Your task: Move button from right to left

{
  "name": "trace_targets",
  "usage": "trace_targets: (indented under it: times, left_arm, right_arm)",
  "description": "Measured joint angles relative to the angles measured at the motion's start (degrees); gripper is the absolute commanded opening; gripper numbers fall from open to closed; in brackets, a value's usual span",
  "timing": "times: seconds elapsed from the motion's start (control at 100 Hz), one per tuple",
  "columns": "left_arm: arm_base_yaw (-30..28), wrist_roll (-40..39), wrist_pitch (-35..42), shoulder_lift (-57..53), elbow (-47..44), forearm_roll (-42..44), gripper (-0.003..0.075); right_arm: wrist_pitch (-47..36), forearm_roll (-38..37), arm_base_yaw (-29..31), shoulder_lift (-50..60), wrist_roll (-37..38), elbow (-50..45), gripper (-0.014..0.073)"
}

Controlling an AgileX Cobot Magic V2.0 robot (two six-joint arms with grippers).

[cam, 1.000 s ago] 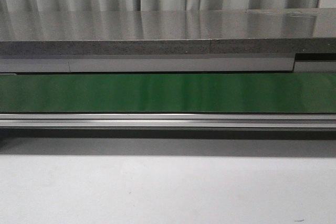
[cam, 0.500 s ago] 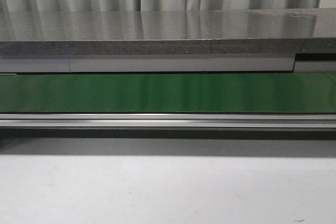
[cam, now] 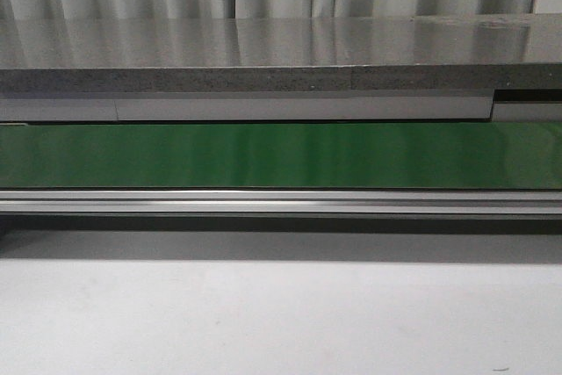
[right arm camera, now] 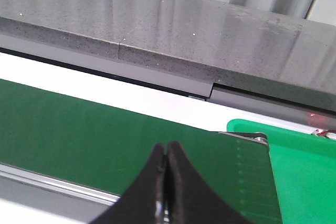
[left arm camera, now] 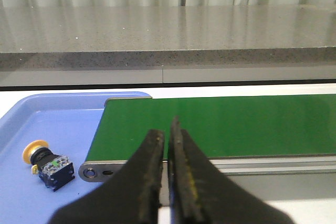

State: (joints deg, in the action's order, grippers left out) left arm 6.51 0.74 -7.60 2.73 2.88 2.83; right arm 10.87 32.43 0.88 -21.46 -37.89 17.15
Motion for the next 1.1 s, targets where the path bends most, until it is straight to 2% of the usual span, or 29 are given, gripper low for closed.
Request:
trace_targets:
  times: [0.14, 0.61, 1.1]
  left_arm:
    - [0.0, -0.74, 0.23, -3.01, -2.63, 0.59, 0.0005]
    - [0.0, -2.96, 4.57, -3.01, -2.75, 1.39, 0.0005]
    - [0.0, -2.96, 4.69, -3.01, -2.75, 0.32, 0.0005]
  right_arm:
    - [0.0, 0.0, 0.0, 0.0, 0.0, 0.0, -0.0064]
    - [0.0, 0.1, 0.0, 0.0, 0.0, -0.09, -0.0064]
    - [0.0, 0.1, 0.0, 0.0, 0.0, -0.09, -0.0064]
